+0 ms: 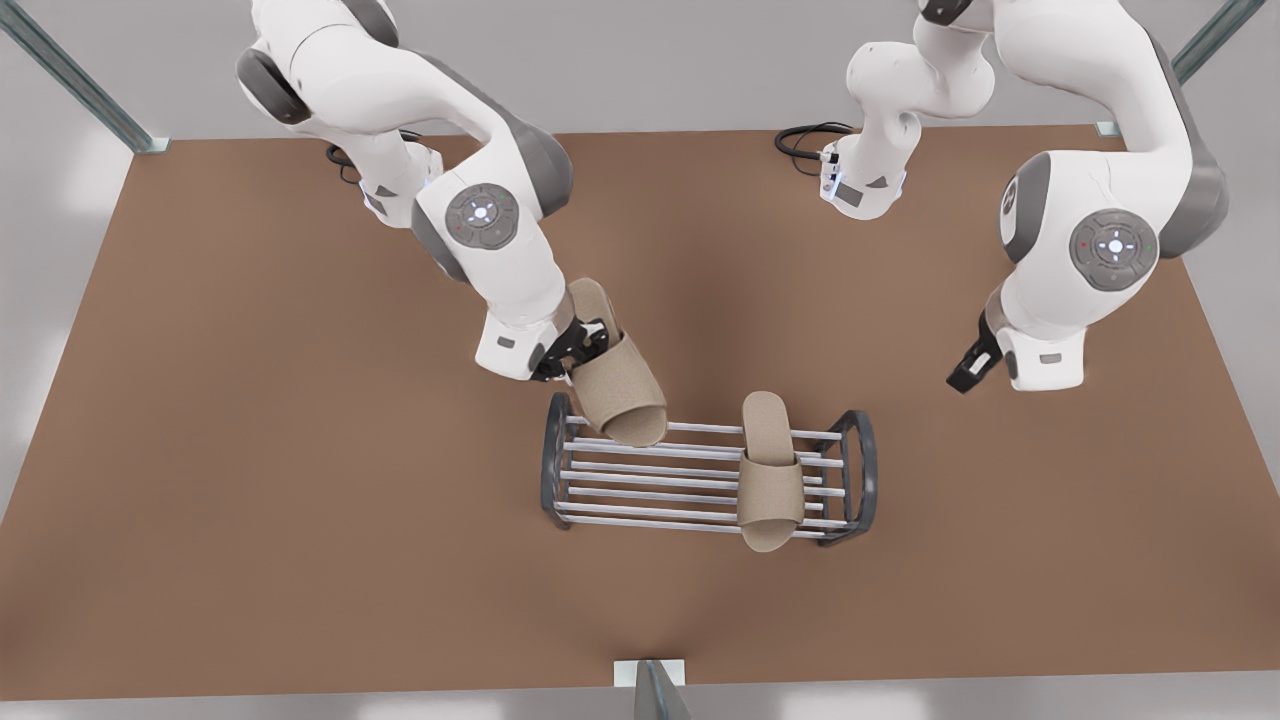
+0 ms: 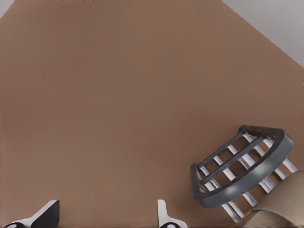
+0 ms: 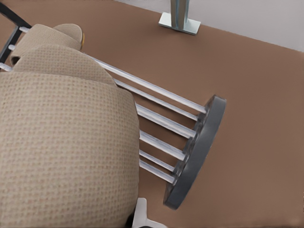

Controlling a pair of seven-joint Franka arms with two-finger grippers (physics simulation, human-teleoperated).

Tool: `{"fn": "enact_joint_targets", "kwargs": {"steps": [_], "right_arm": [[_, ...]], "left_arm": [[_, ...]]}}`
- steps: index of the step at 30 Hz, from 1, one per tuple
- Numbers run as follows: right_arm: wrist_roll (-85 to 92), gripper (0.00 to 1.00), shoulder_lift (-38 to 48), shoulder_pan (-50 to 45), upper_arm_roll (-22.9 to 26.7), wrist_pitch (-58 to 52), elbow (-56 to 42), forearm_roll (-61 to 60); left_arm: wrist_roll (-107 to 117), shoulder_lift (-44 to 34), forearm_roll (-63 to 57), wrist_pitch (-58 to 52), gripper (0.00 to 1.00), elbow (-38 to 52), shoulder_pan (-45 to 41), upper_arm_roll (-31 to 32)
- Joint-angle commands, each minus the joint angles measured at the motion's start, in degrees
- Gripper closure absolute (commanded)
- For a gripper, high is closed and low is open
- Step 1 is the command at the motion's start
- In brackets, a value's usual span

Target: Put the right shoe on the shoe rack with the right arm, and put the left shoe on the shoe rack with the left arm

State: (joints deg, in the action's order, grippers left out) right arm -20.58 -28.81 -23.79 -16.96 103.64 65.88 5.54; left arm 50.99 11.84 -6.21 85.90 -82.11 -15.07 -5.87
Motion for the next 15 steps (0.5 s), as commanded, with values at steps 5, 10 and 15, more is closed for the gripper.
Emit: {"fn": "enact_joint_targets", "kwargs": {"steps": [5, 10, 15], "right_arm": [[-52.81, 0.78, -7.66, -7.15, 7.65, -1.16, -8.57, 2.20], [-52.90, 0.76, -9.07, -11.28, 12.04, -0.45, -9.89, 2.11], [-54.57, 0.71, -10.21, -13.12, 12.57, 1.04, -9.81, 2.28]], "left_arm": [[-57.49, -0.06, 0.23, -2.05, 0.00, 0.02, 0.04, -0.01], [-57.49, 0.03, 0.23, -2.05, 0.00, 0.02, 0.04, -0.01], [-57.58, 0.20, 0.23, -1.87, 0.00, 0.11, 0.22, -0.01]]}}
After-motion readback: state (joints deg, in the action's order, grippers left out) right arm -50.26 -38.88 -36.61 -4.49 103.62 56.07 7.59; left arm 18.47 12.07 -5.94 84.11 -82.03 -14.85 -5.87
